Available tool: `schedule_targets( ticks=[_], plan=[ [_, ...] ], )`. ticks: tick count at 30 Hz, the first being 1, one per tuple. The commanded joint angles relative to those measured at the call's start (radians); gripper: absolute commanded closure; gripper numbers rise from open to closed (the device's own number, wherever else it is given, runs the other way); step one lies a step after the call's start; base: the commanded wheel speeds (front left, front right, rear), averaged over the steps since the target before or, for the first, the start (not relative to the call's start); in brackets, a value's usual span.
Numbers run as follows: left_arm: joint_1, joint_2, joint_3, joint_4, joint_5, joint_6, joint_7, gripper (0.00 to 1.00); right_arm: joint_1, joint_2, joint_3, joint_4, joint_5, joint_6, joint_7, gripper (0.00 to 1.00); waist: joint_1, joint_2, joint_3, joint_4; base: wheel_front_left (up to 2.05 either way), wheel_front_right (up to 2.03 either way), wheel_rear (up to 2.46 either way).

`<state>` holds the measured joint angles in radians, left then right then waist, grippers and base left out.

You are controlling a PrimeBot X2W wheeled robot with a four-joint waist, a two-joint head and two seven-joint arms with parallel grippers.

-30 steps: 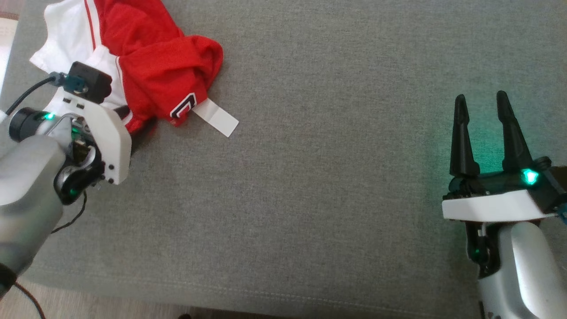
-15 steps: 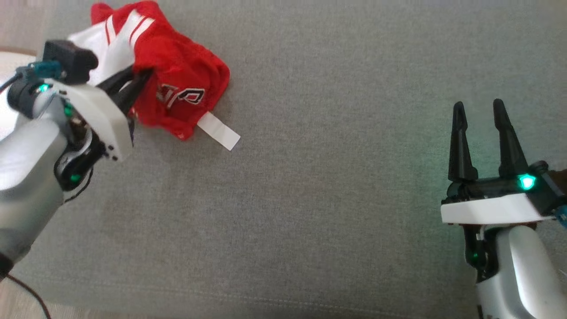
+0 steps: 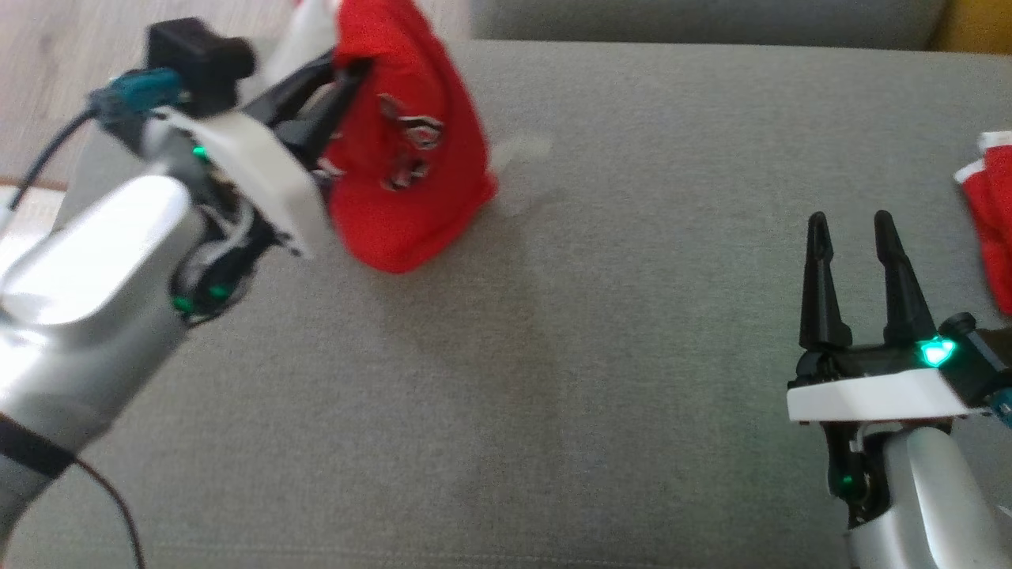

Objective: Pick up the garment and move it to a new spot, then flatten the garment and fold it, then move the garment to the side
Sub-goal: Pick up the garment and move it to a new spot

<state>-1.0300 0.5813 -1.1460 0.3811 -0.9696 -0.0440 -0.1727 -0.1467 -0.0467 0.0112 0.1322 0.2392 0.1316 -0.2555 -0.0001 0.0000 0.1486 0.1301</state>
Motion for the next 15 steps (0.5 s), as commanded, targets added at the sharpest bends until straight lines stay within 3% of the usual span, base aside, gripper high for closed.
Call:
schedule_targets(
  ticks=[1,12,15],
  plan=[
    [-0.070,0.007,0.065,-0.062,0.000,0.035,0.007,1.00,-0.005,-0.004,0.017,-0.032,0.012,-0.001,-0.006,0.00,0.0001,0.0000,-0.028,-0.027,0.00,0.00,0.00],
    [-0.090,-0.206,0.126,-0.331,-0.129,0.281,0.123,1.00,-0.013,-0.004,-0.016,-0.043,0.045,-0.001,-0.006,0.00,0.0001,0.0000,-0.052,-0.108,0.00,0.00,0.00],
    [-0.102,-0.236,0.137,-0.384,-0.146,0.328,0.147,1.00,-0.022,-0.004,-0.017,-0.053,0.051,-0.001,-0.006,0.00,0.0001,0.0000,-0.030,-0.131,0.00,0.00,0.00]
  ],
)
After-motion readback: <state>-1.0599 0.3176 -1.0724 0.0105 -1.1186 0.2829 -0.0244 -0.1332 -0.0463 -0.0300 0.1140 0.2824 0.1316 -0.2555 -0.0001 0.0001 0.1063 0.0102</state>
